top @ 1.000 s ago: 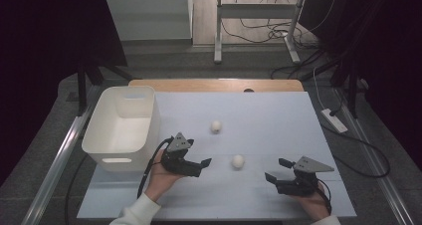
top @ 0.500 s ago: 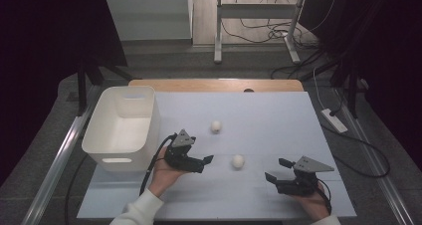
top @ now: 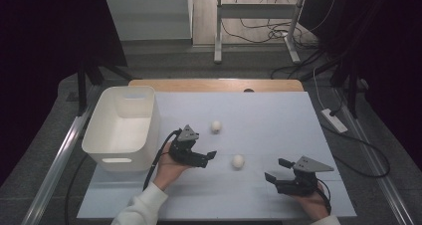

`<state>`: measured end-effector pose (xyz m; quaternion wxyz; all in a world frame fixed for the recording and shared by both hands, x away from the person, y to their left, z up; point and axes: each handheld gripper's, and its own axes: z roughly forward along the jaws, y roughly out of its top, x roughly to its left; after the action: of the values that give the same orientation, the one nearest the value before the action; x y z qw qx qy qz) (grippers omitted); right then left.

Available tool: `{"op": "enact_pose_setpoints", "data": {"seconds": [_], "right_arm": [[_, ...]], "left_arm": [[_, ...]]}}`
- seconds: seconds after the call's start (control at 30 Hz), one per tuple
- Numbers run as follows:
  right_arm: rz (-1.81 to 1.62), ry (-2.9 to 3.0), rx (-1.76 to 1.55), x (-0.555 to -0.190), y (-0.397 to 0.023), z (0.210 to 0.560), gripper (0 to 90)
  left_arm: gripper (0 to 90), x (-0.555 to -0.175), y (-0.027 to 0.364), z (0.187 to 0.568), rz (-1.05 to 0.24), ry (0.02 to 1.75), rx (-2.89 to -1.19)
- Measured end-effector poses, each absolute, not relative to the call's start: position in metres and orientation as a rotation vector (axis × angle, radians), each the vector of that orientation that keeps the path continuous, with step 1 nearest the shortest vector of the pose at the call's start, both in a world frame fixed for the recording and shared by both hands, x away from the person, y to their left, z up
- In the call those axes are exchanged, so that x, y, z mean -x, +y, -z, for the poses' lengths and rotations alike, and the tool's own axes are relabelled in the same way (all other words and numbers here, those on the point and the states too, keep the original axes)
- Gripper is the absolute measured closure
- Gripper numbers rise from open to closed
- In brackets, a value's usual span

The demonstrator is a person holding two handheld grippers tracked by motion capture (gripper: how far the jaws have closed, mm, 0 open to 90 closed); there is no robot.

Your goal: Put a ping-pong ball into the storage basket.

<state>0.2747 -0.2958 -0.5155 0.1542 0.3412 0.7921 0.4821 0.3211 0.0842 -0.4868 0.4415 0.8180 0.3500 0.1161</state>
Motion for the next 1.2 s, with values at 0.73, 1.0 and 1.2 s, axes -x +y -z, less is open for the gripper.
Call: {"op": "enact_pose_setpoints", "data": {"seconds": [0.73, 1.0, 1.2], "right_arm": [[-1.388, 2.263, -0.977, -0.274, -0.297, 0.515, 21.2], [-1.385, 2.271, -0.975, -0.275, -0.296, 0.516, 21.2], [-1.386, 2.272, -0.977, -0.275, -0.297, 0.516, 21.2]], "left_arm": [[8.5, -0.353, 0.07, 0.489, -0.3, 0.913, -2.042], [8.5, -0.362, 0.068, 0.485, -0.314, 0.917, -2.052], [8.5, -0.366, 0.066, 0.482, -0.318, 0.91, -2.054]]}}
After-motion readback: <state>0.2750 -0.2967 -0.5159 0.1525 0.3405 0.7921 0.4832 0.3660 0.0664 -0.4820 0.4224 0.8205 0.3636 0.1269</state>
